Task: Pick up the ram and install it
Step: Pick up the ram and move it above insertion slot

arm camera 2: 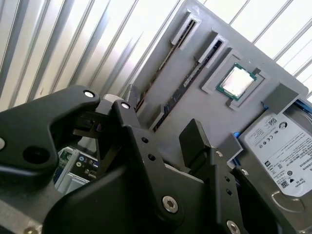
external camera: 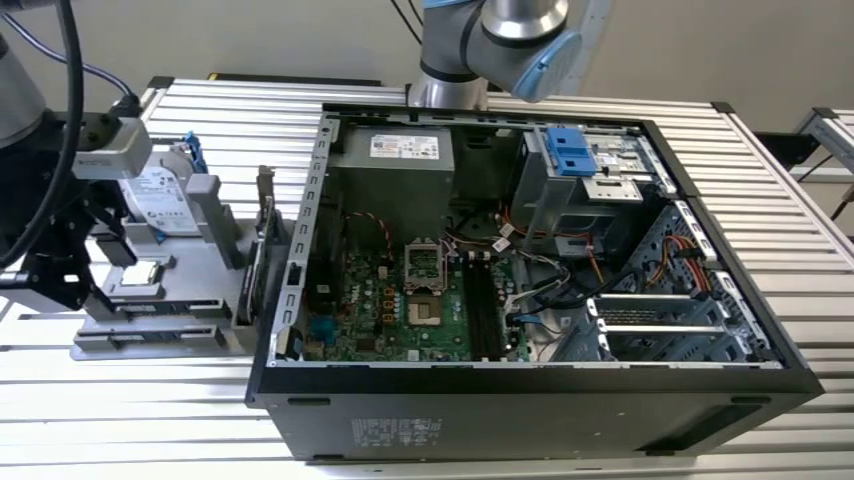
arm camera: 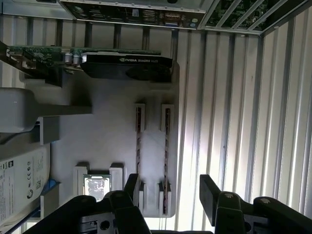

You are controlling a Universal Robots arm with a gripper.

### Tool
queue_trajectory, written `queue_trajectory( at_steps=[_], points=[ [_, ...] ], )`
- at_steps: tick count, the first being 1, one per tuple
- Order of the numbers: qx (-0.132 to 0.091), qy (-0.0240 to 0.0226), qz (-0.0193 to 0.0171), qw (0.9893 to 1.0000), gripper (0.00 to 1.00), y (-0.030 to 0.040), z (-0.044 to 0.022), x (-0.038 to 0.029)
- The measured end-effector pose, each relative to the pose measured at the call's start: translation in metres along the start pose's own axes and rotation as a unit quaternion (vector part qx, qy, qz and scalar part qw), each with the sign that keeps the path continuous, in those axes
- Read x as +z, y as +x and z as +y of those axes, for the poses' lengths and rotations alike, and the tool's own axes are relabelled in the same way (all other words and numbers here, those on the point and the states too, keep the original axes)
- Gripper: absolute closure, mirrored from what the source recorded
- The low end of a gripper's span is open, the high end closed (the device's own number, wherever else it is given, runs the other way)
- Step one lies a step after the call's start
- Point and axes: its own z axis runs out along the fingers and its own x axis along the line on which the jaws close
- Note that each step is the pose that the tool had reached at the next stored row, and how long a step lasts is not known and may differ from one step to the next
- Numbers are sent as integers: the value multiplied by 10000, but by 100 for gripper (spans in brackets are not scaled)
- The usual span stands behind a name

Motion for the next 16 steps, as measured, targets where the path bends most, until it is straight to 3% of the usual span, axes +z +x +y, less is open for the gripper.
queue_trajectory(
  at_steps=[16],
  points=[
    [0, 4, -1, 10000, 0, 3, -2, 118]
  ],
)
